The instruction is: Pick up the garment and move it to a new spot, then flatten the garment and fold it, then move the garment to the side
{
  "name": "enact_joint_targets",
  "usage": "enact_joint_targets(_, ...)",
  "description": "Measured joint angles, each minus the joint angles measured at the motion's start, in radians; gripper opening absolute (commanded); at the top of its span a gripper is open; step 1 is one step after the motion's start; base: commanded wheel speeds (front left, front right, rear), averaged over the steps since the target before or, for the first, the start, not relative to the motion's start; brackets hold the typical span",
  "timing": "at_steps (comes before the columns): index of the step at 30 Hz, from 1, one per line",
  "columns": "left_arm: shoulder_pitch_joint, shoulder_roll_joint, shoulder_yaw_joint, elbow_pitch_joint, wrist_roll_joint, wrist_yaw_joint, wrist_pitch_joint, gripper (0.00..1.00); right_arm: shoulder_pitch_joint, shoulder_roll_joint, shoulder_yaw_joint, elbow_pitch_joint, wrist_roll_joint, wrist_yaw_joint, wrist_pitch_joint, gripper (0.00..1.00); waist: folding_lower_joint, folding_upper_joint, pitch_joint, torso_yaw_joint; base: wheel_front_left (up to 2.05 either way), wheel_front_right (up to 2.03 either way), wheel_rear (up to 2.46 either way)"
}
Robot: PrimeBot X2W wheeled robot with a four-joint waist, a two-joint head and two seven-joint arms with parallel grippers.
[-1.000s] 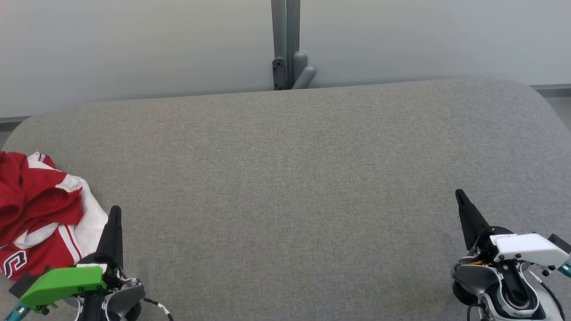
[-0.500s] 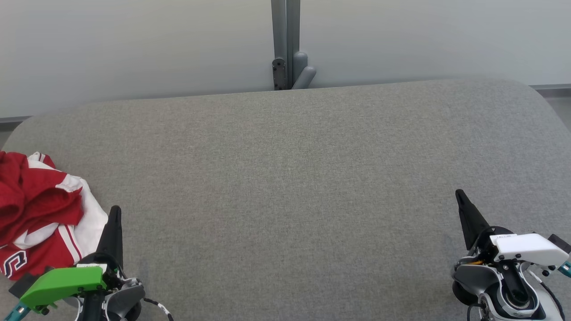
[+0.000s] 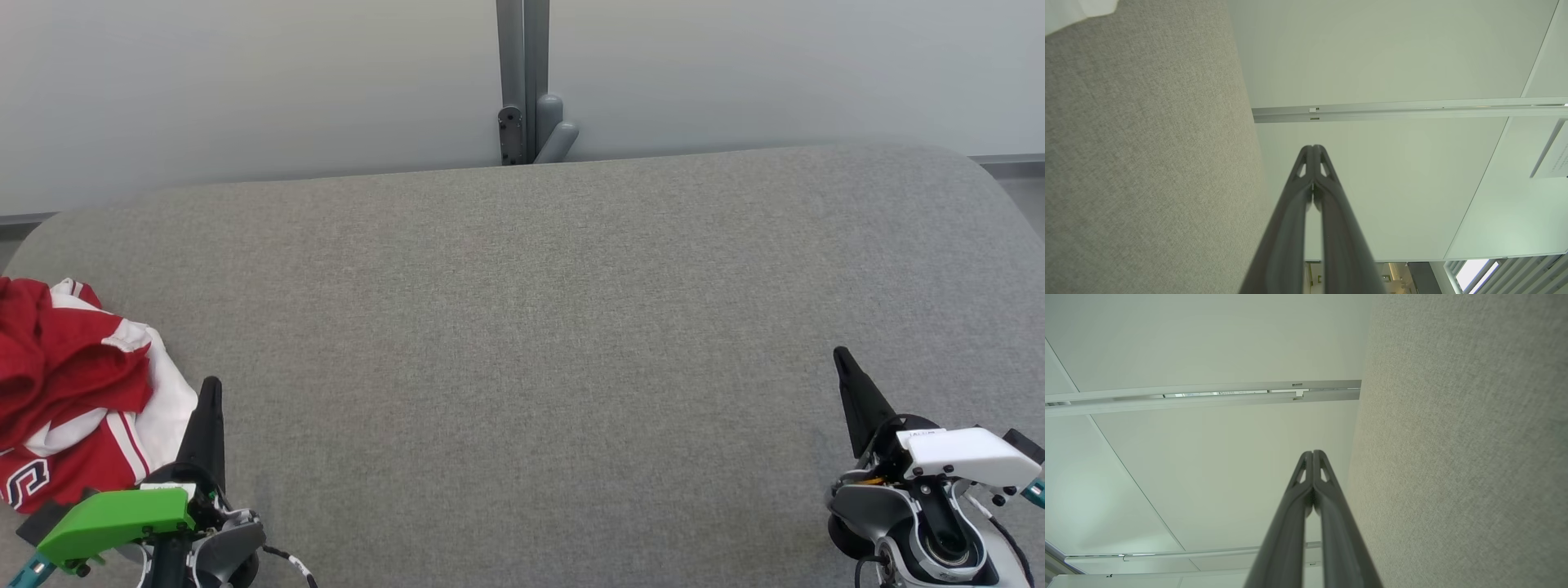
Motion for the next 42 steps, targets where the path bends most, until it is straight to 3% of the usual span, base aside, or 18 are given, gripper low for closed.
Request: enact_joint_targets(42,0.000,0.000,0.000,0.000,0.000,0.000,0.000,0.00,0.000,0.000,0.000,0.000,0.000,0.000,0.000,0.00,0.0000,0.0000,0.000,0.000,0.00,0.00,0.00)
